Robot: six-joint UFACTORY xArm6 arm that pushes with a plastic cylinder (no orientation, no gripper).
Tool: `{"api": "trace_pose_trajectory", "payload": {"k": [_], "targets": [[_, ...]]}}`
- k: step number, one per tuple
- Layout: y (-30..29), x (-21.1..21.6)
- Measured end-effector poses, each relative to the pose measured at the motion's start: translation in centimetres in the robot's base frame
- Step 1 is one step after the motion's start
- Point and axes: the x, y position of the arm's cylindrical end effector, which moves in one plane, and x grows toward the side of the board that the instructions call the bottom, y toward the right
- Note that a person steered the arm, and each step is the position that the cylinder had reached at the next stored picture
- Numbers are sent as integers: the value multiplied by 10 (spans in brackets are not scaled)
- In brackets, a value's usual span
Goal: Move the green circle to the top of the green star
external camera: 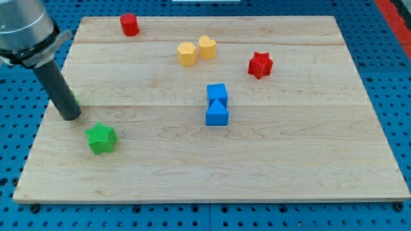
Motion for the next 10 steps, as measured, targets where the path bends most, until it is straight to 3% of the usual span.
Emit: {"api": "trace_pose_trajectory", "payload": {"k": [2,7,8,9,10], "targets": [[5,16],[-53,35],[-66,-2],[-17,-49],[20,-65]]}}
